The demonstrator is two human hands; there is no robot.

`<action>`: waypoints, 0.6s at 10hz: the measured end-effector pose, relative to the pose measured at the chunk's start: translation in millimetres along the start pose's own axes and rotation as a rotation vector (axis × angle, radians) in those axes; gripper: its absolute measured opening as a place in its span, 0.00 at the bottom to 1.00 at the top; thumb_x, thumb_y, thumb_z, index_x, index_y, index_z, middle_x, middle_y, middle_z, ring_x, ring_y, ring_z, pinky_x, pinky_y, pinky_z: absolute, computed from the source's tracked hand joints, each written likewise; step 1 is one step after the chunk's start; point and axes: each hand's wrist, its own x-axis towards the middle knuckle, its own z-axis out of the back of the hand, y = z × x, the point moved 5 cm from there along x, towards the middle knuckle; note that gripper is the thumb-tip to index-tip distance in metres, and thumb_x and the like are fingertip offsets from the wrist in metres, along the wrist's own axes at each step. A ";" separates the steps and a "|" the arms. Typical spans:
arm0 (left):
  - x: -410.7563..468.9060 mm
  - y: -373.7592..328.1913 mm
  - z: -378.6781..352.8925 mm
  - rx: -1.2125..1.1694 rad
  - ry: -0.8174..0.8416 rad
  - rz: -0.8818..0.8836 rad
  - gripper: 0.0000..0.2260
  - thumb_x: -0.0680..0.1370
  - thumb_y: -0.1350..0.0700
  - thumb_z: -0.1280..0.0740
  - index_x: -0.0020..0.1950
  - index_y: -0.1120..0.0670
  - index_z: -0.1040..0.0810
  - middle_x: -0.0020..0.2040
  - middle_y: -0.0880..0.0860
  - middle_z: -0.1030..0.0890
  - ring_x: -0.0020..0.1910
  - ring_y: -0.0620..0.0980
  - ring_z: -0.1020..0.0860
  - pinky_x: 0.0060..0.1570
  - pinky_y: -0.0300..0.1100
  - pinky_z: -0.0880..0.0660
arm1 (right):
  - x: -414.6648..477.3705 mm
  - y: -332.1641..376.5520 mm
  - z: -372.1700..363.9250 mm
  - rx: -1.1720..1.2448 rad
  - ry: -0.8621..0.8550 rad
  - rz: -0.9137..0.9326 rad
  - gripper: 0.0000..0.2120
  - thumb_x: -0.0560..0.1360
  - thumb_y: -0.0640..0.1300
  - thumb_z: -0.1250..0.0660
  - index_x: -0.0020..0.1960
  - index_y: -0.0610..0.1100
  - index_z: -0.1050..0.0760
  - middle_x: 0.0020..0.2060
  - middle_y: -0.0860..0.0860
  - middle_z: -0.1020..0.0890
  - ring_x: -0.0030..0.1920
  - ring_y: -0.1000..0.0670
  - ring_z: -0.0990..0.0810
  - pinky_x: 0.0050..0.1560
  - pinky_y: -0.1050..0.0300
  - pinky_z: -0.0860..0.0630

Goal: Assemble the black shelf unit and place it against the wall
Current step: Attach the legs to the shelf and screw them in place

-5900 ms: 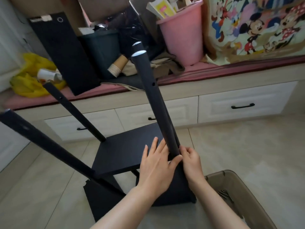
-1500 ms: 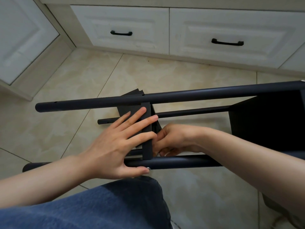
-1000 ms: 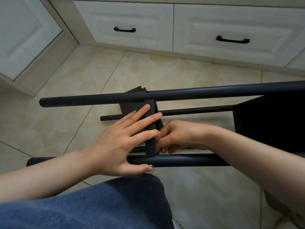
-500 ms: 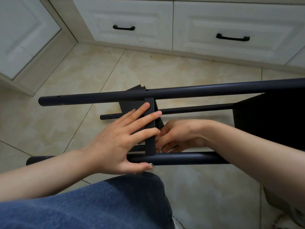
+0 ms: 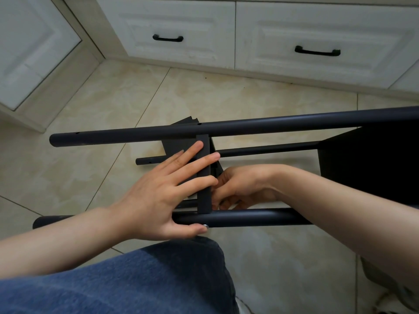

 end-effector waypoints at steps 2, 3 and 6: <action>0.3 0.4 -0.7 -0.011 -0.002 0.000 0.32 0.73 0.34 0.31 0.72 0.49 0.29 0.82 0.51 0.42 0.82 0.56 0.49 0.76 0.55 0.39 | 0.9 1.0 0.3 -0.026 -0.019 -0.006 0.02 0.76 0.43 0.29 0.46 0.45 0.18 0.38 0.50 0.16 0.39 0.53 0.19 0.49 0.55 0.23; 0.3 1.0 -0.7 -0.001 -0.001 0.001 0.32 0.73 0.33 0.32 0.72 0.49 0.30 0.82 0.51 0.42 0.82 0.56 0.49 0.77 0.52 0.42 | 2.8 0.3 -0.8 -0.058 -0.032 -0.012 0.05 0.76 0.45 0.29 0.43 0.45 0.18 0.35 0.51 0.16 0.37 0.53 0.18 0.45 0.57 0.22; 0.3 0.8 -0.2 0.000 0.004 0.003 0.32 0.73 0.34 0.31 0.72 0.50 0.28 0.82 0.51 0.42 0.82 0.56 0.49 0.77 0.51 0.43 | -1.1 -0.8 2.8 -0.011 0.010 -0.003 0.05 0.76 0.43 0.29 0.42 0.46 0.17 0.38 0.49 0.16 0.38 0.53 0.19 0.48 0.56 0.23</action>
